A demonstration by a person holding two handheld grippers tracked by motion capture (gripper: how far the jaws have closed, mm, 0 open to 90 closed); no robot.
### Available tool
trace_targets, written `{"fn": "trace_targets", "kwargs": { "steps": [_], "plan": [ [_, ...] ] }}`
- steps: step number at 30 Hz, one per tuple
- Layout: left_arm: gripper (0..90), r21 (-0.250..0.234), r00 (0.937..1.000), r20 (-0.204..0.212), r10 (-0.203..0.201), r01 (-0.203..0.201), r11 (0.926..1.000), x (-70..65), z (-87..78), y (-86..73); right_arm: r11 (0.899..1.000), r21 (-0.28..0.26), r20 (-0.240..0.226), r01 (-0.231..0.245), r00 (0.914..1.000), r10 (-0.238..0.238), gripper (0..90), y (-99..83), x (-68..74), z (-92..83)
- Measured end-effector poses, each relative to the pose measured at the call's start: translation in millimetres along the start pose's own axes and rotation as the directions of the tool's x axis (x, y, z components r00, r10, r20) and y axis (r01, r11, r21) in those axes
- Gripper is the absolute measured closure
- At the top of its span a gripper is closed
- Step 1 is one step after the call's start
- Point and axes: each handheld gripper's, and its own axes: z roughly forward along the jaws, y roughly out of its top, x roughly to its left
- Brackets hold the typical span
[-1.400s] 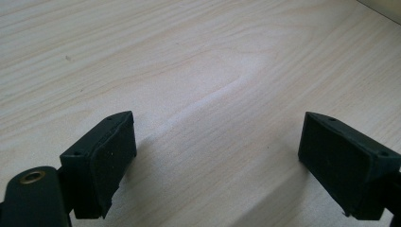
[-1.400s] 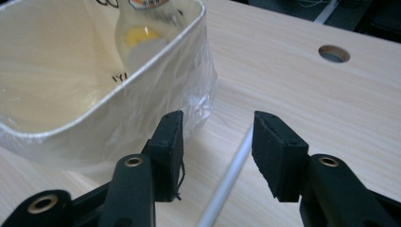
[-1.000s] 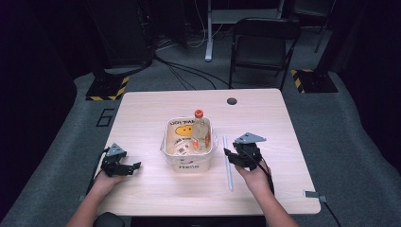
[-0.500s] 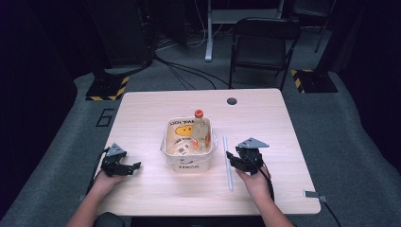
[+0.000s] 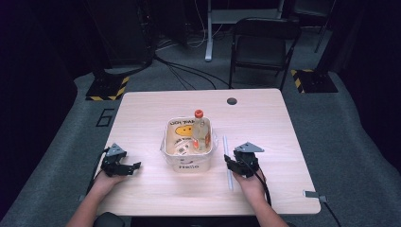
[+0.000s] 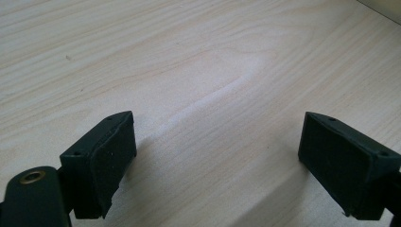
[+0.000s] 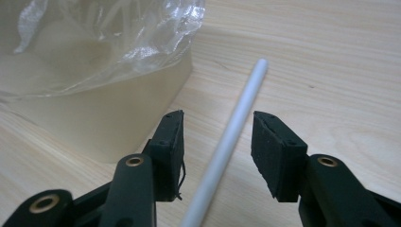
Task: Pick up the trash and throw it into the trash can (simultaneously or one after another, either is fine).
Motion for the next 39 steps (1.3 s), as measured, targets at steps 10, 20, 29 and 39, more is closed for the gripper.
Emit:
{"fn": "trace_targets", "kwargs": {
  "steps": [10,20,29,39],
  "plan": [
    [12.0,0.003,1.0,0.002,-0.002,0.002,1.0,-0.1,-0.2,0.0,0.998,0.056,0.033,0.01,0.9994,-0.012,57.7,-7.3,0.9,6.8],
    [11.9,0.002,1.0,0.001,0.002,-0.002,1.0,0.2,-0.1,0.1,0.997,0.064,0.053,0.039,0.9977,-0.042,62.9,-14.9,11.8,8.1],
    [11.9,-0.002,1.0,0.0,-0.001,0.001,1.0,-0.1,0.2,-0.1,0.993,0.105,0.067,0.047,0.9963,-0.054,66.8,-19.9,19.2,10.0],
    [11.9,0.002,1.0,0.001,0.0,0.0,1.0,0.0,-0.1,0.1,0.99,0.139,0.062,-0.01,0.998,0.002,70.6,-21.2,10.7,13.4]
  ]
}}
